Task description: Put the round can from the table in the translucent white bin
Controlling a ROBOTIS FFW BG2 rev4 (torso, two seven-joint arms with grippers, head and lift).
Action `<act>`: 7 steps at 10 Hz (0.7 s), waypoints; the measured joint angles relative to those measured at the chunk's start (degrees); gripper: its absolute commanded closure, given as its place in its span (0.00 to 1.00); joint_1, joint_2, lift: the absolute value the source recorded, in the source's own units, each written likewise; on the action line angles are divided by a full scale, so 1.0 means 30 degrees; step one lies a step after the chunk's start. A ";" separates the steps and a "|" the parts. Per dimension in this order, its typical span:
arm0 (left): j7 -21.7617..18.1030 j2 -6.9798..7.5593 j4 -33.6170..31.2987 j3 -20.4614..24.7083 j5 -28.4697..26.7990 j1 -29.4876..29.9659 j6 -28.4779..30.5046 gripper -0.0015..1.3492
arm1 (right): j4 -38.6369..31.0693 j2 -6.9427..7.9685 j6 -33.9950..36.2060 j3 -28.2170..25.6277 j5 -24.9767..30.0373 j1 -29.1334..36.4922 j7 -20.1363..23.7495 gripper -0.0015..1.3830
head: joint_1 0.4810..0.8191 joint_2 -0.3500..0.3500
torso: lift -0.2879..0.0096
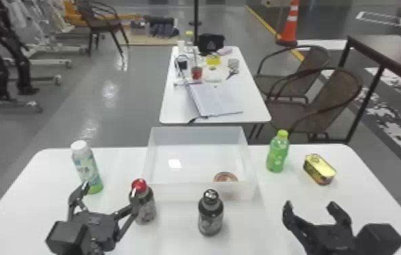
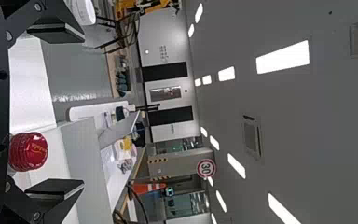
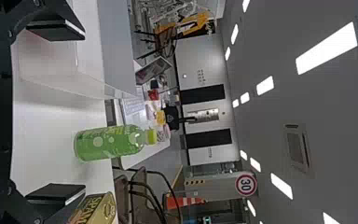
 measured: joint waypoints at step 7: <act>0.1653 0.0000 -0.0823 -0.0531 -0.0556 0.0255 0.1378 0.15 | -0.0999 0.0086 -0.0196 0.0713 0.0548 0.0859 -0.3707 0.10 | 0.20 0.50 | 0.63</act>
